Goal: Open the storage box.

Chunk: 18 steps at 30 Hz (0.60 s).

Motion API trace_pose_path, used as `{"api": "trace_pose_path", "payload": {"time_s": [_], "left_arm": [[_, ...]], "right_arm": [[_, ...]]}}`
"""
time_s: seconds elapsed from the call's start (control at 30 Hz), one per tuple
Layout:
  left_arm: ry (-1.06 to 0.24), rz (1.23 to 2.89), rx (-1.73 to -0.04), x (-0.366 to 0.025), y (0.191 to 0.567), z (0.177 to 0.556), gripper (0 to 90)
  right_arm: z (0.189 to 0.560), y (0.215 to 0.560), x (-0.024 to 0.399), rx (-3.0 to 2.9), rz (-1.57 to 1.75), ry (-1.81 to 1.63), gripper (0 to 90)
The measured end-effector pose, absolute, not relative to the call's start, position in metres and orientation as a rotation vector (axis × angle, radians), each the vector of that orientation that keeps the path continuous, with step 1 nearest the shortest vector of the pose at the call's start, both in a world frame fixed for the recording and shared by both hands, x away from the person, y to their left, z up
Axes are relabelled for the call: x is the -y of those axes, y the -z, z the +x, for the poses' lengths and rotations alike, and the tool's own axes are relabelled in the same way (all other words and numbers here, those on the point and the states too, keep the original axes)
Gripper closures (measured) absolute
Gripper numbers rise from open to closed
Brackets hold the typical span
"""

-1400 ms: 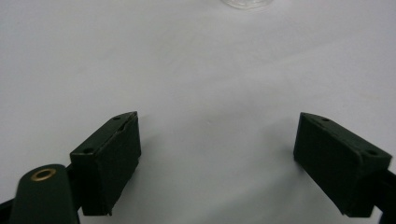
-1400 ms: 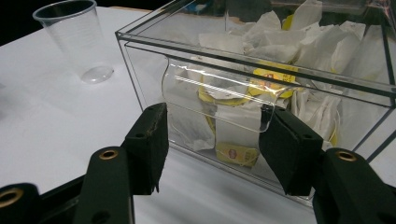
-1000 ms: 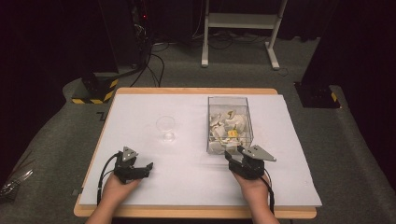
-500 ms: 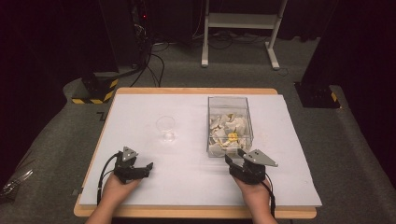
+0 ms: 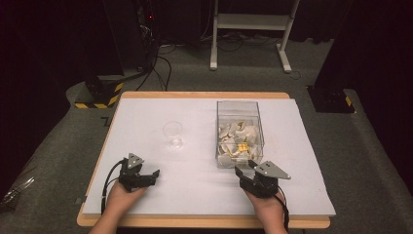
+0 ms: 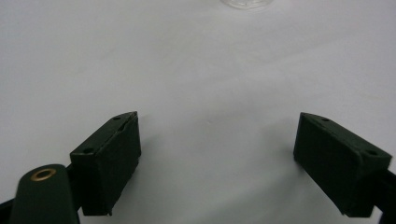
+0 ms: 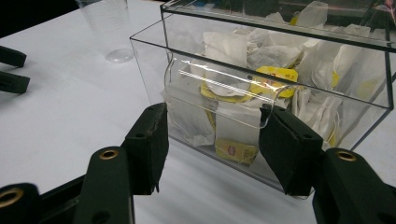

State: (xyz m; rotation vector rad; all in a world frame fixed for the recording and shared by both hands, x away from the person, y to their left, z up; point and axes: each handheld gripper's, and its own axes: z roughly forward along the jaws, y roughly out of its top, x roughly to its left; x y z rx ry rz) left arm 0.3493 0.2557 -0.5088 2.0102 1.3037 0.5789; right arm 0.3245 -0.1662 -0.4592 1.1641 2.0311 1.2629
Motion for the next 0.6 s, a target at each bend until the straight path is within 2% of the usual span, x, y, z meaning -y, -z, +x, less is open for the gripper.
{"api": "trace_pose_path", "payload": {"time_s": [0.6], "left_arm": [[-0.578, 2.01, -1.304, -0.256, 0.509, 0.349, 15.1]], "right_arm": [[0.308, 0.46, 0.168, -2.04, 1.161, -1.278, 43.4]]}}
